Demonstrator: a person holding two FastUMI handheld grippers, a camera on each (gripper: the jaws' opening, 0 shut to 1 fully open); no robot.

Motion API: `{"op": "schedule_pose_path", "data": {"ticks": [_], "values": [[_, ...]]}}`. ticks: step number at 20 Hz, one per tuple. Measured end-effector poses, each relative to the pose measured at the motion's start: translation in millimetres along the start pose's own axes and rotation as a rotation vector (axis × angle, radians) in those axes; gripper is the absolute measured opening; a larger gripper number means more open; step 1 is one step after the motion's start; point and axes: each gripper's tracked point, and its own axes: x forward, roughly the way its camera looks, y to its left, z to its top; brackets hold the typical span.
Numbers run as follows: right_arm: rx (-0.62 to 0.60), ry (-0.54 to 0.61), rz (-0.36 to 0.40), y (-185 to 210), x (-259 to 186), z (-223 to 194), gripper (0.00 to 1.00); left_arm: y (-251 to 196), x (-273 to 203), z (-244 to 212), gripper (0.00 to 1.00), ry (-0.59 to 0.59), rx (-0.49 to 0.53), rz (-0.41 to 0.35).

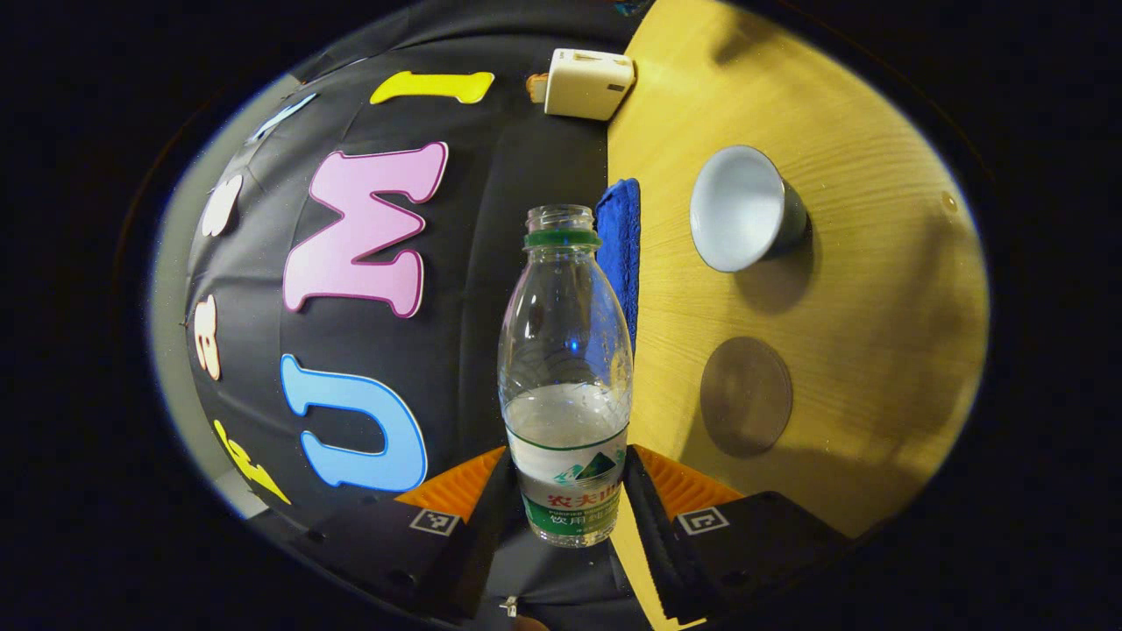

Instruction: Open the teacup lid with one hand, grasp the water bottle and pour water into the teacup with the other hand; after pouring, place the water bottle on the coaster and then close the teacup lid.

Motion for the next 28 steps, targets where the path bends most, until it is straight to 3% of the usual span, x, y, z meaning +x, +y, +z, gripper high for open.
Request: {"op": "schedule_pose_path", "data": {"ticks": [12,28], "values": [[-0.001,-0.001,-0.010,-3.2,0.9,0.2,0.24,7.6,14.1,-2.6,0.75,-0.018,0.147,0.028],[-0.006,-0.003,-0.016,-6.5,-1.5,2.5,0.24,21.5,16.7,-1.4,0.75,-0.051,0.241,0.085]]}}
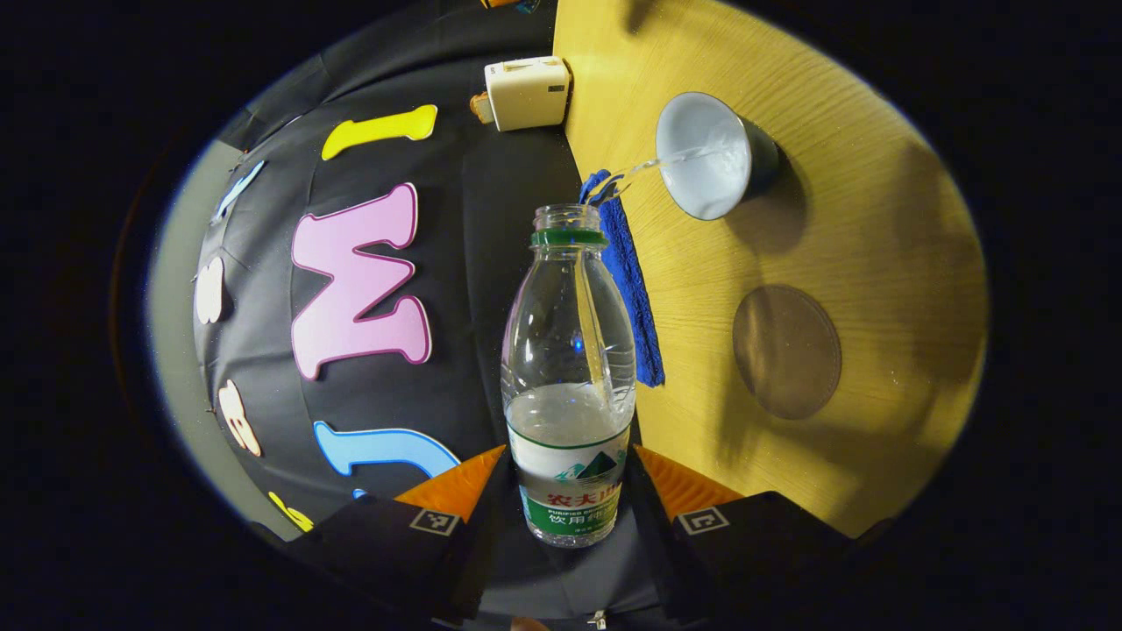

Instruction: Open the teacup lid with one hand, grasp the water bottle and pour water into the teacup with the other hand; after pouring, place the water bottle on the coaster and then close the teacup lid.

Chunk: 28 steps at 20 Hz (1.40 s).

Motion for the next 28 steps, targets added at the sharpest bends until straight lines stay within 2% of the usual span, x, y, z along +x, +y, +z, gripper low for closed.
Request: {"op": "schedule_pose_path", "data": {"ticks": [1,2,3,9,10,11,12,13,28], "values": [[0.000,-0.001,0.000,-0.2,-0.3,-0.6,0.24,0.3,0.4,-1.0,0.75,-0.003,0.005,0.002],[-0.001,-0.002,0.000,0.3,-0.4,-0.7,0.29,1.5,0.6,-0.7,0.75,-0.004,0.011,0.005],[-0.001,-0.002,-0.001,0.4,-0.3,-0.9,0.24,2.1,0.2,-0.2,0.75,-0.005,0.017,0.008],[-0.006,-0.003,0.000,1.0,-2.0,-0.1,0.24,8.5,4.2,-1.4,0.75,0.000,0.067,0.039],[-0.008,-0.002,-0.001,0.8,-2.2,0.2,0.29,9.9,3.6,-1.9,0.75,0.000,0.076,0.044],[-0.007,-0.003,-0.001,0.7,-2.0,0.1,0.24,10.6,4.0,-1.4,0.75,-0.001,0.086,0.051],[-0.008,-0.002,-0.002,0.3,-2.1,0.8,0.29,11.8,4.3,-1.6,0.75,-0.004,0.096,0.057],[-0.007,-0.003,-0.003,0.4,-1.8,0.8,0.24,11.9,4.7,-1.6,0.75,-0.007,0.106,0.062],[0.007,-0.014,-0.007,0.9,-2.9,0.8,0.24,21.3,3.6,7.5,0.75,-0.097,0.256,0.145]]}}
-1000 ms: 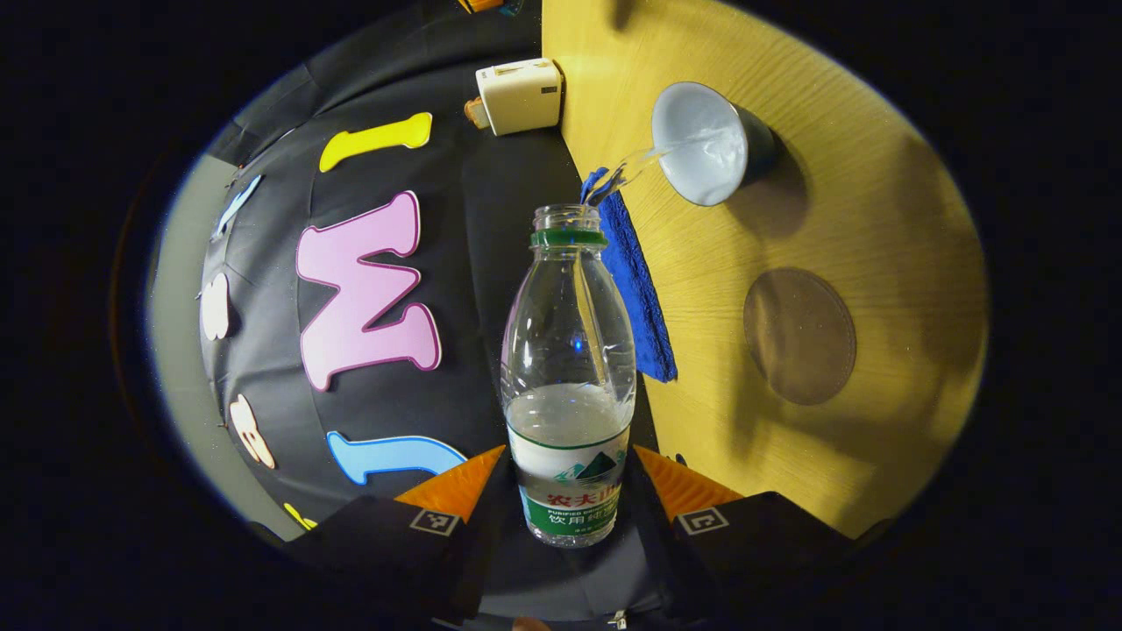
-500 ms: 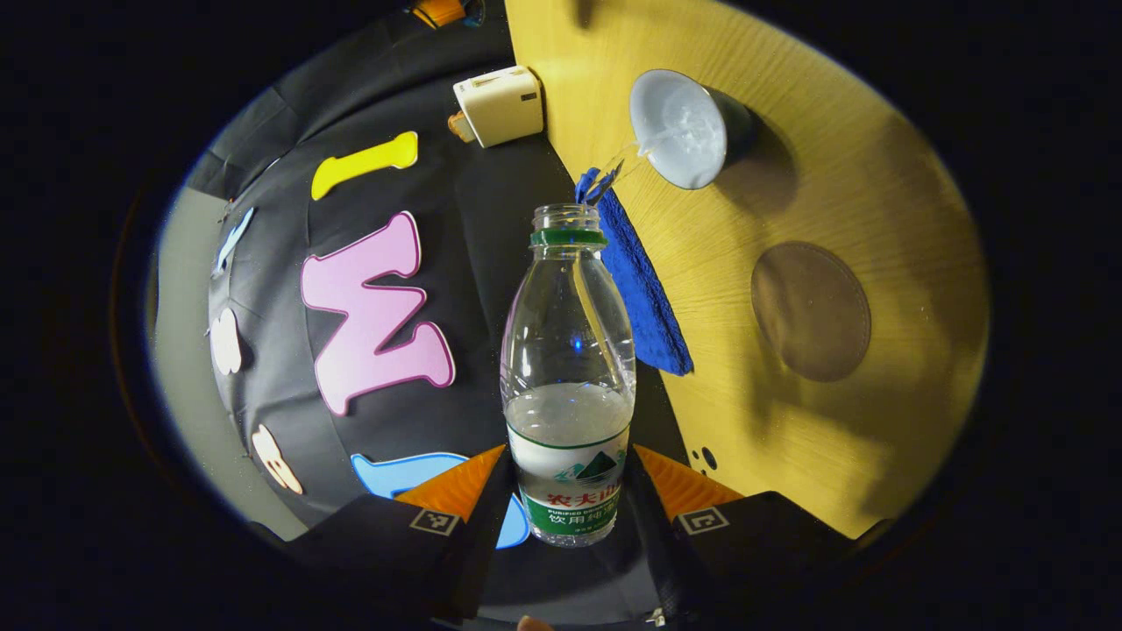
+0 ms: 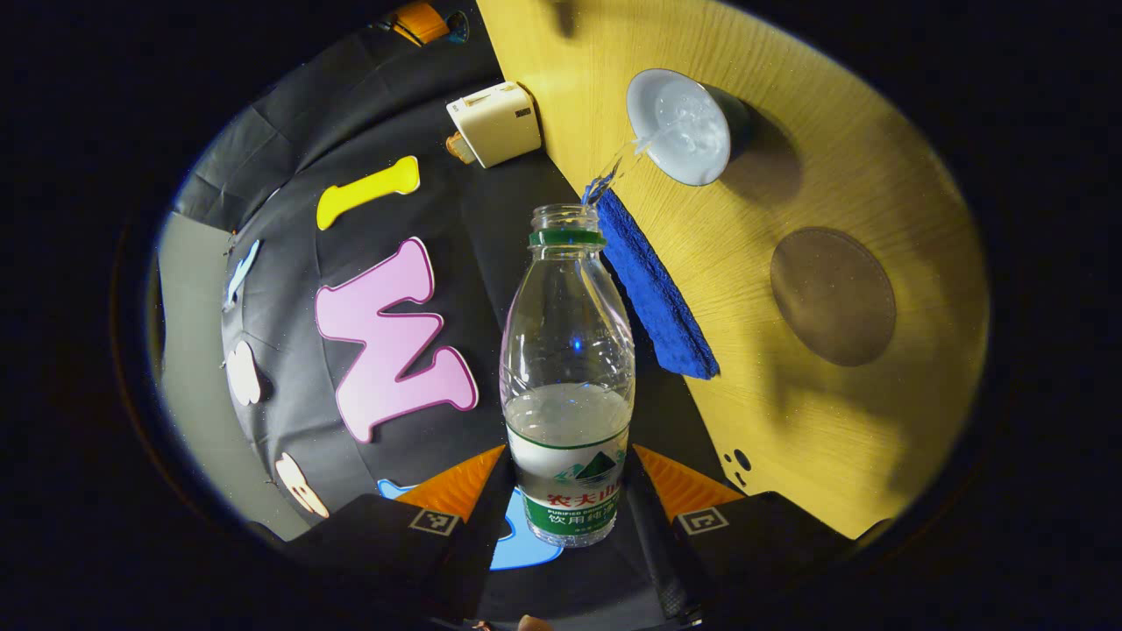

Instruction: Open the teacup lid with one hand, grasp the water bottle and pour water into the teacup with the other hand; after pouring, place the water bottle on the coaster and then close the teacup lid.

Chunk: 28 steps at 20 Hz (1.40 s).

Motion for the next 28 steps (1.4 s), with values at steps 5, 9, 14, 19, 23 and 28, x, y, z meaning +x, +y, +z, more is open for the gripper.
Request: {"op": "schedule_pose_path", "data": {"ticks": [5,9,14,19,23,28], "values": [[0.004,-0.007,-0.003,-0.6,-1.2,0.8,0.29,6.6,-0.2,3.8,0.75,-0.046,0.049,0.082],[0.006,-0.007,-0.004,-2.8,-2.0,2.0,0.24,12.3,3.7,4.0,0.75,-0.067,0.097,0.134],[0.012,-0.007,-0.008,-3.2,-2.8,0.7,0.24,20.8,11.1,0.9,0.75,-0.097,0.148,0.190],[0.017,-0.010,-0.006,-2.7,-3.5,2.5,0.24,28.2,14.4,3.8,0.75,-0.156,0.199,0.275],[0.014,-0.016,-0.009,-2.3,-4.1,4.5,0.29,29.1,15.0,8.6,0.75,-0.182,0.214,0.306],[0.016,-0.012,-0.010,-1.0,-5.5,2.0,0.24,27.2,19.5,5.8,0.75,-0.169,0.178,0.277]]}}
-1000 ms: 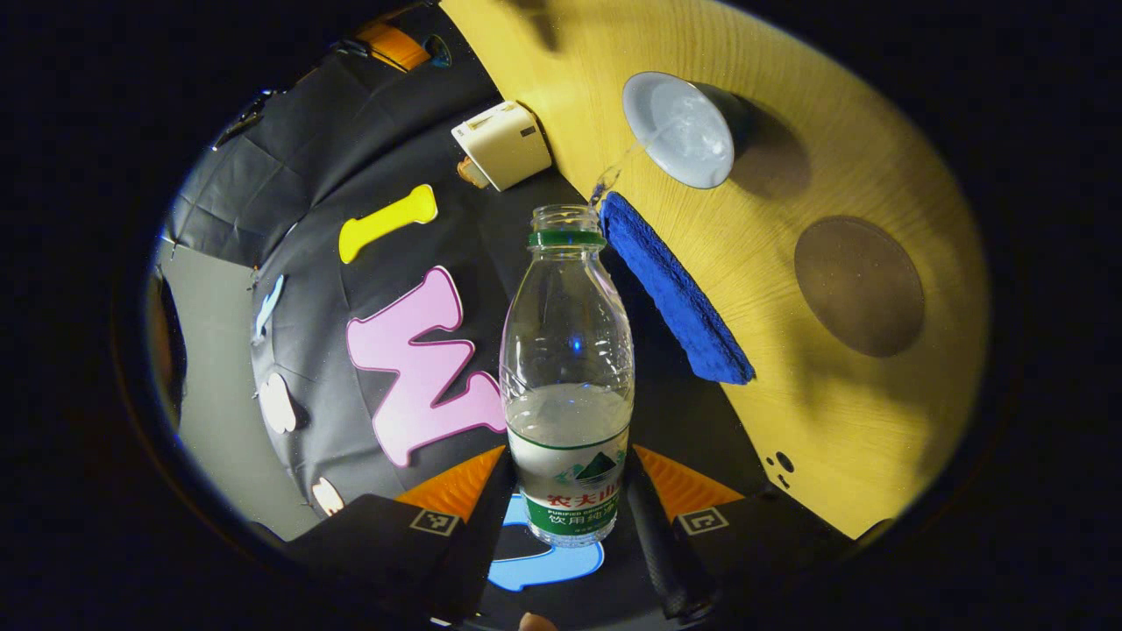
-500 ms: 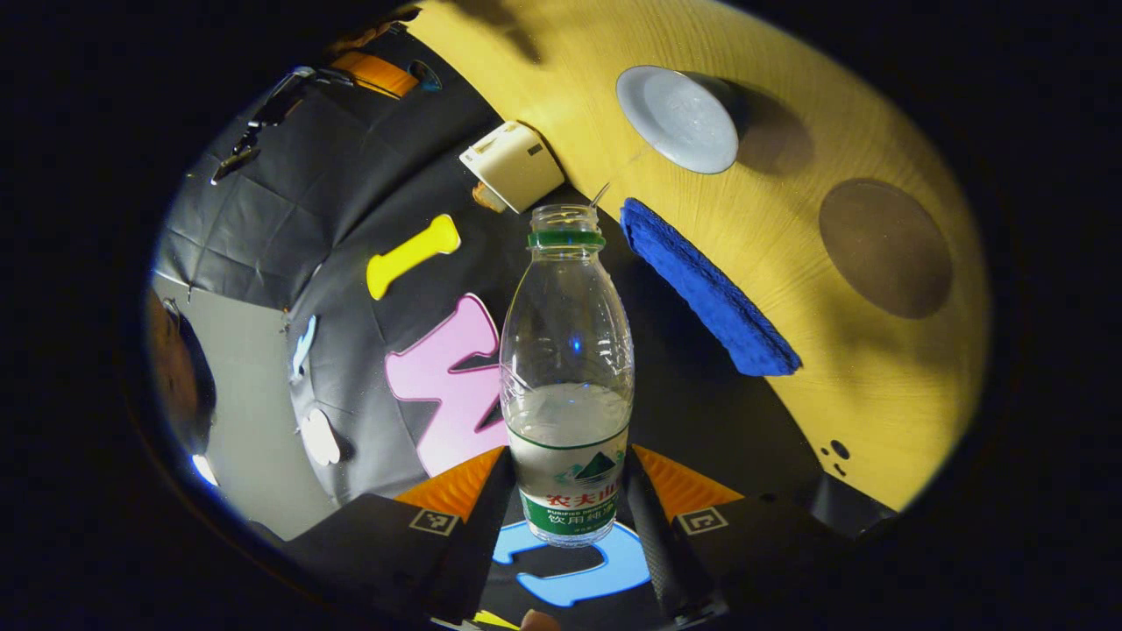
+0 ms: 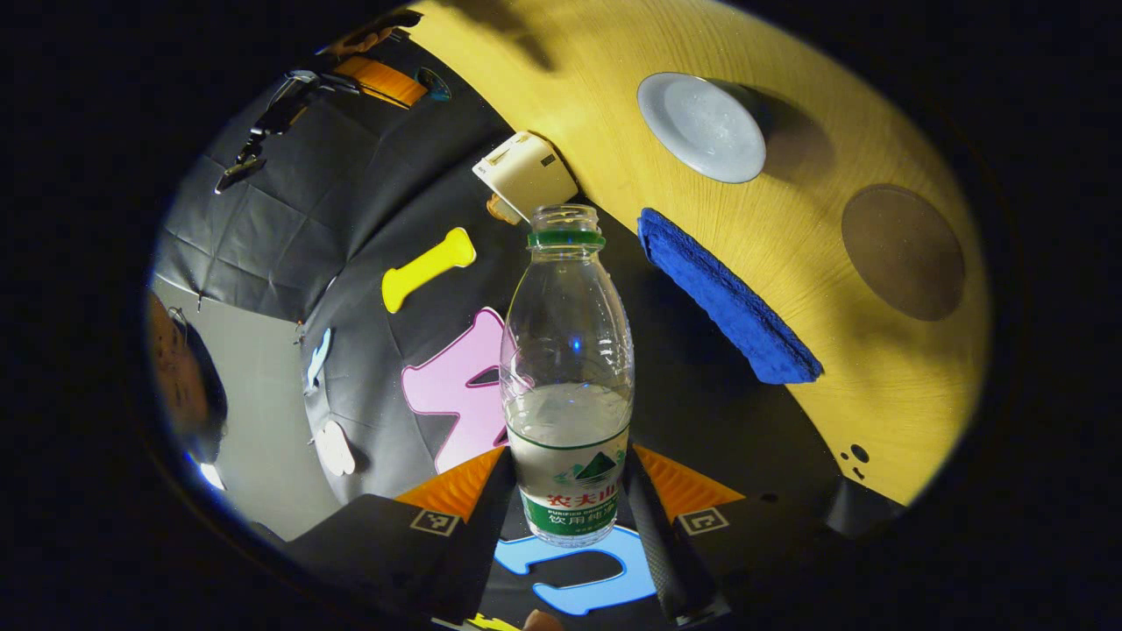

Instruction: Open the teacup lid with one hand, grasp the water bottle and pour water into the teacup with the other hand; after pouring, place the water bottle on the coaster and then close the teacup lid.

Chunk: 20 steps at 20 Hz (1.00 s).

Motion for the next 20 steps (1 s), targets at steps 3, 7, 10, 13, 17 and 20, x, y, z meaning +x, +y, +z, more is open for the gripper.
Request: {"op": "schedule_pose_path", "data": {"ticks": [3,7,10,13,17,20], "values": [[-0.005,0.006,0.000,1.0,-0.2,-1.3,0.24,-17.8,-5.8,-0.7,0.75,0.040,-0.148,-0.071],[-0.003,0.010,-0.006,1.7,0.7,-2.2,0.24,-35.3,-15.8,11.1,0.75,0.087,-0.448,-0.134],[-0.001,0.011,-0.014,0.7,0.6,-1.5,0.24,-45.4,-27.6,20.5,0.75,0.155,-0.709,-0.175],[0.002,0.012,-0.013,3.3,3.0,-0.7,0.24,-55.7,-39.8,25.6,0.75,0.227,-0.980,-0.210],[-0.001,0.014,-0.007,8.8,4.6,-0.4,0.24,-61.2,-45.6,19.6,0.75,0.304,-1.325,-0.231],[0.000,0.016,-0.005,13.2,6.3,-1.4,0.24,-60.4,-42.0,27.9,0.75,0.313,-1.638,-0.228]]}}
